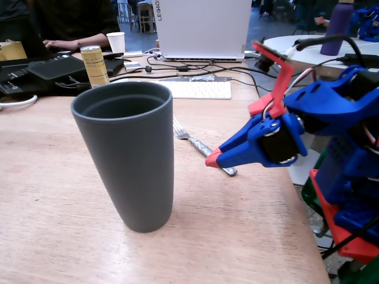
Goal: Grab the fork and place it in gray glass
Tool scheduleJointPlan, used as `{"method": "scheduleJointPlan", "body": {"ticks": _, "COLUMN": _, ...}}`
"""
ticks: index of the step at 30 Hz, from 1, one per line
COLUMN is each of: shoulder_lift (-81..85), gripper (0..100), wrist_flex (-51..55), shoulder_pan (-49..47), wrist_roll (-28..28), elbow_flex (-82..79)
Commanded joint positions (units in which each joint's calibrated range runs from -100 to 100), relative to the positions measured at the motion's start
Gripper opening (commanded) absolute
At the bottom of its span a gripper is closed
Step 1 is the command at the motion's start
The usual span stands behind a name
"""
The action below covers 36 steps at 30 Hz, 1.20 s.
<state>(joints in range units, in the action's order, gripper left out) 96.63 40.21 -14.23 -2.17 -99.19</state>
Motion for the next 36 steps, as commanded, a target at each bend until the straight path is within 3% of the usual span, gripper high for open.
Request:
{"method": "scheduleJointPlan", "body": {"ticks": 1, "shoulder_lift": 0.5, "gripper": 0, "wrist_flex": -0.2, "shoulder_pan": -0.2, "wrist_roll": 0.2, "elbow_flex": -0.3}}
{"method": "scheduleJointPlan", "body": {"ticks": 36, "shoulder_lift": -0.1, "gripper": 0, "wrist_flex": -0.7, "shoulder_pan": -0.7, "wrist_roll": -0.3, "elbow_flex": -0.2}}
